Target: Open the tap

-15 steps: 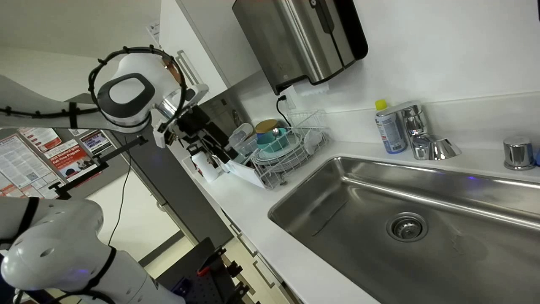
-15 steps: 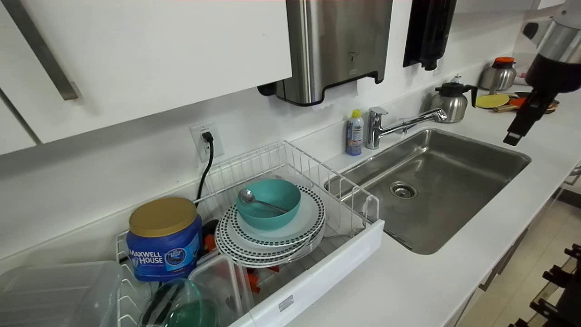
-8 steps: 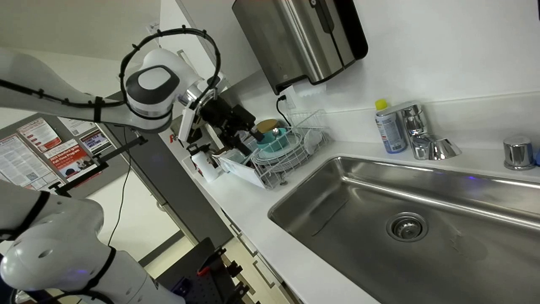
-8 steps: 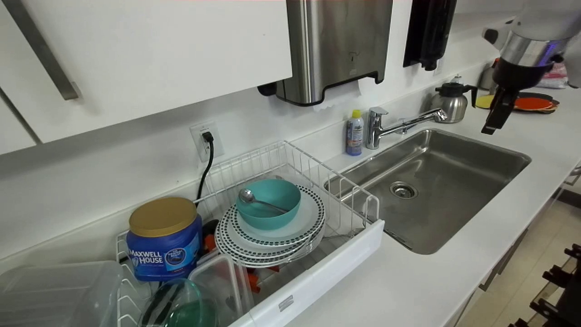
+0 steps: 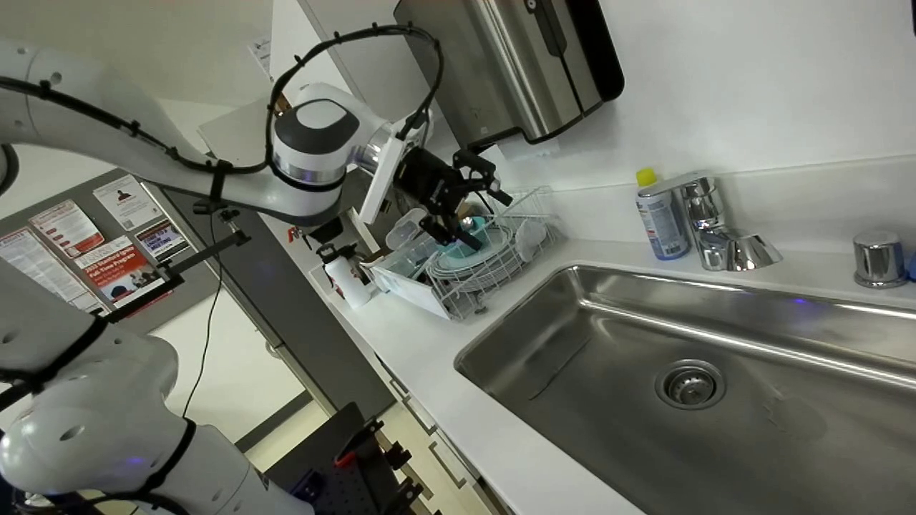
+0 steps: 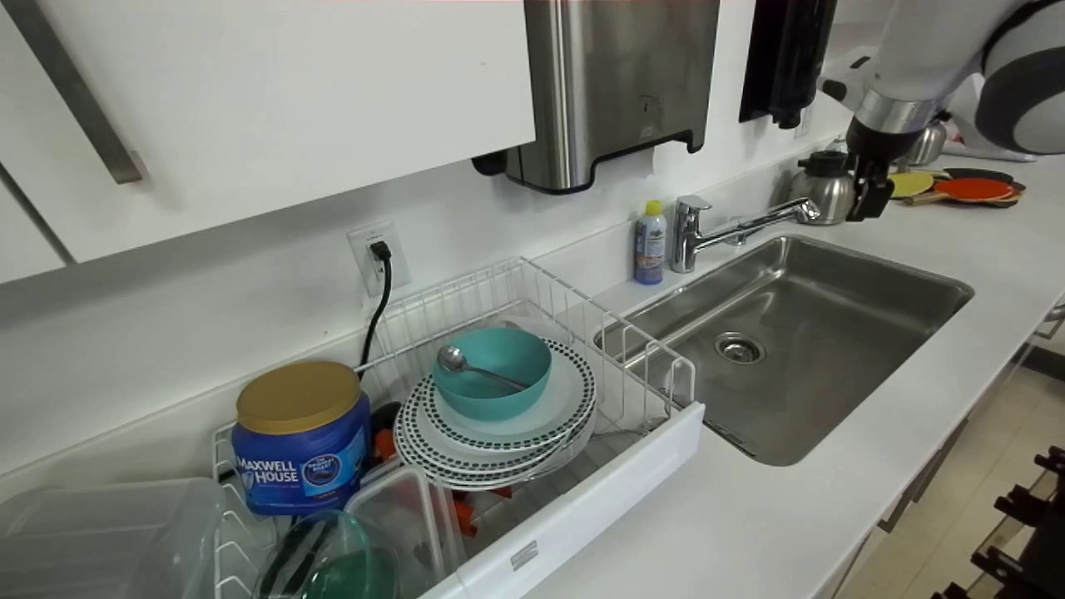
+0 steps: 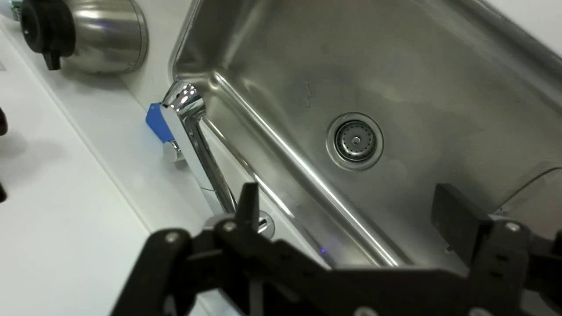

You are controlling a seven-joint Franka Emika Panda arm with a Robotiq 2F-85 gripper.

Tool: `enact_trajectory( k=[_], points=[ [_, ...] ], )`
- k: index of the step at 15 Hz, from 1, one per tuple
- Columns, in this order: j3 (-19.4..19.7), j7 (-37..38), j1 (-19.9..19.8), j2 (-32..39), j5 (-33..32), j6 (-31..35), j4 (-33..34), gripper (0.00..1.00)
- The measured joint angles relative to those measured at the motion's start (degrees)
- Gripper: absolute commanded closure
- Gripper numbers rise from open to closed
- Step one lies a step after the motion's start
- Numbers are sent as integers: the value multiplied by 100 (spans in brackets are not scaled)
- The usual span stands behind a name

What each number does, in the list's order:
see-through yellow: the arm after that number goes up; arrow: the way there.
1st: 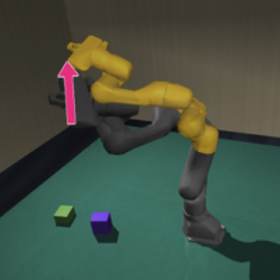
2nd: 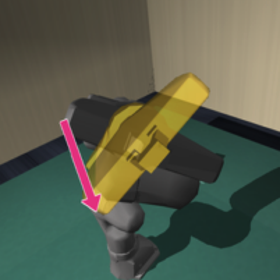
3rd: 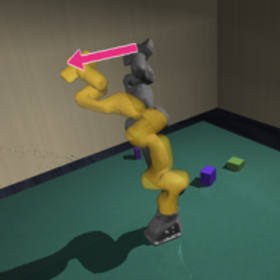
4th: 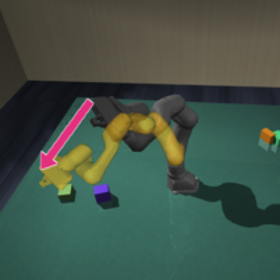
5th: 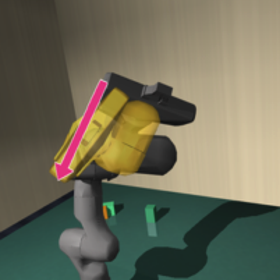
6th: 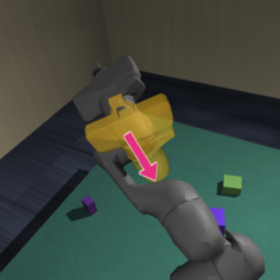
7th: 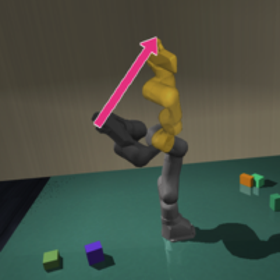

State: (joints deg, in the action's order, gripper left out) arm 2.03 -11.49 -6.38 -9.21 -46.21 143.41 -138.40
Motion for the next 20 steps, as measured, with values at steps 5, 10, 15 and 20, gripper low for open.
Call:
enact_trajectory(
  k=[5,10,15,20],
  points=[
    [82,-273,15,241,-15,18,239,0],
    [128,-141,8,342,-709,526,261,0],
    [376,366,-123,868,-2391,1621,617,0],
    [623,1152,-239,1568,-4258,2239,1404,0]
  ],
)
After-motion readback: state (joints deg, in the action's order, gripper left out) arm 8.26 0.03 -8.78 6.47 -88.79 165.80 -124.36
